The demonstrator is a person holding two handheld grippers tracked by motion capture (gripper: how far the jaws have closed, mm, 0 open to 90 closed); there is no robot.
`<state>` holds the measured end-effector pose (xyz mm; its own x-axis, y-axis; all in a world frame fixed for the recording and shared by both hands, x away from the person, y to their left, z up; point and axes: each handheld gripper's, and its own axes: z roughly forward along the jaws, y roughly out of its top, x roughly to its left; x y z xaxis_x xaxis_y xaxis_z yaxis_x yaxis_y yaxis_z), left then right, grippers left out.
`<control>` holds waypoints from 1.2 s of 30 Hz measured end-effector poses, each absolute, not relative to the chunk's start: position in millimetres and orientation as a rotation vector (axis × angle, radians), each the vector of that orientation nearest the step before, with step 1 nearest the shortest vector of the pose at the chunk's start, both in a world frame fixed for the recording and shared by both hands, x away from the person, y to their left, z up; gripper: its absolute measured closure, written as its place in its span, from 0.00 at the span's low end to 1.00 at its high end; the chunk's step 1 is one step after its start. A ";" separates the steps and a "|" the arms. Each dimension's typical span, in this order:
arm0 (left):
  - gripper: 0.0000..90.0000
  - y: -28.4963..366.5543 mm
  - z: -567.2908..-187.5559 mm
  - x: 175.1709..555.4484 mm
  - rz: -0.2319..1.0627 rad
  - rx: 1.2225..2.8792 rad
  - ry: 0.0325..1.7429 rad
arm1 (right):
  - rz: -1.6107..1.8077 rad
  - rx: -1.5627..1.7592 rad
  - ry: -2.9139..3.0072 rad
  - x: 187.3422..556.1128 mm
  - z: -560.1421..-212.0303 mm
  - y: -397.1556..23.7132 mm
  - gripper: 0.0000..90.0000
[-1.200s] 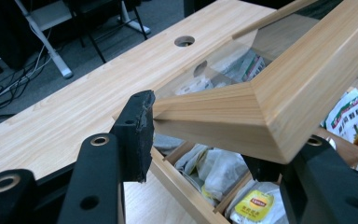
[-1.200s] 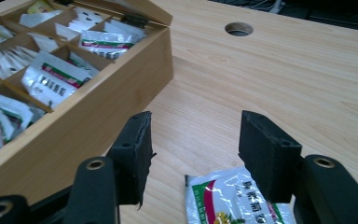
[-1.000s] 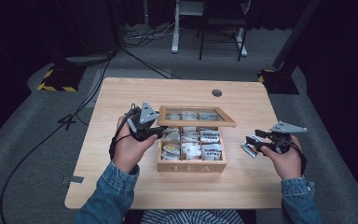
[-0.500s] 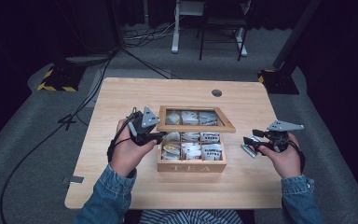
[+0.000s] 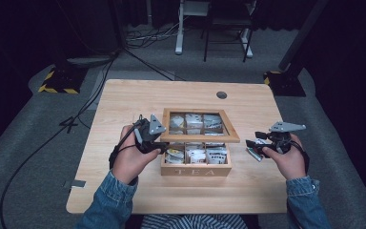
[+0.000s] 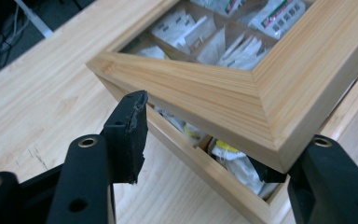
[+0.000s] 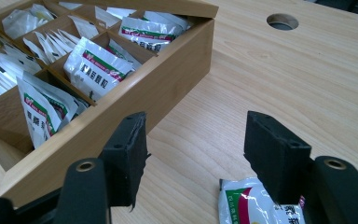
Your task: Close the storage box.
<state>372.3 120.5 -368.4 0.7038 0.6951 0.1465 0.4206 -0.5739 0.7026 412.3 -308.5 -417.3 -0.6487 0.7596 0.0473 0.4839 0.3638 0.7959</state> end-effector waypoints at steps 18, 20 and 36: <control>0.51 112.2 -385.9 367.3 0.446 2.422 0.826 | 1.178 1.079 2.306 421.8 -415.2 -303.3 0.46; 0.51 111.0 -388.2 366.9 0.431 2.436 0.824 | 1.178 1.081 2.306 422.4 -415.2 -302.1 0.46; 0.51 104.0 -397.9 368.2 0.365 2.552 0.795 | 1.175 1.094 2.314 423.1 -418.4 -303.4 0.46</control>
